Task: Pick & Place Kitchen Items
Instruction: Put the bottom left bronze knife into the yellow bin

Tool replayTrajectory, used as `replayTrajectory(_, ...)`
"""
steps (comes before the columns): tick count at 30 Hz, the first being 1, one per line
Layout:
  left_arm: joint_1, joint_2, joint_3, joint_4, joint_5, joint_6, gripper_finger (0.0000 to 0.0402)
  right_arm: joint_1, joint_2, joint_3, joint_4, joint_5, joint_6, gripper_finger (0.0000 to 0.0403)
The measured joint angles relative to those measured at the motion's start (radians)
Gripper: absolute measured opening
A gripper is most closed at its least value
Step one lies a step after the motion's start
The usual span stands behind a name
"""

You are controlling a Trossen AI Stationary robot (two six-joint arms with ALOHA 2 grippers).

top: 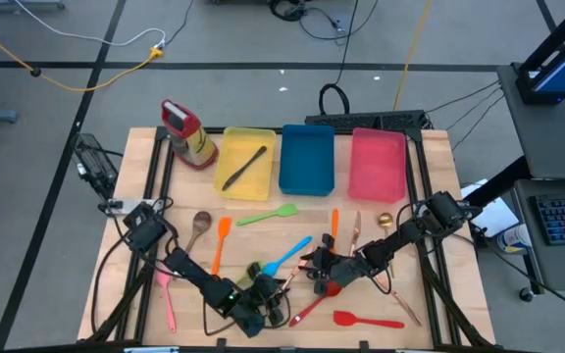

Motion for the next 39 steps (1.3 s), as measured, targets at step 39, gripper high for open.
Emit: replayTrajectory(39,-0.044,-0.001,-0.059,-0.072,0.097,0.059,0.0152,0.05,-0.001,0.001,0.017,-0.148,0.009,0.0127)
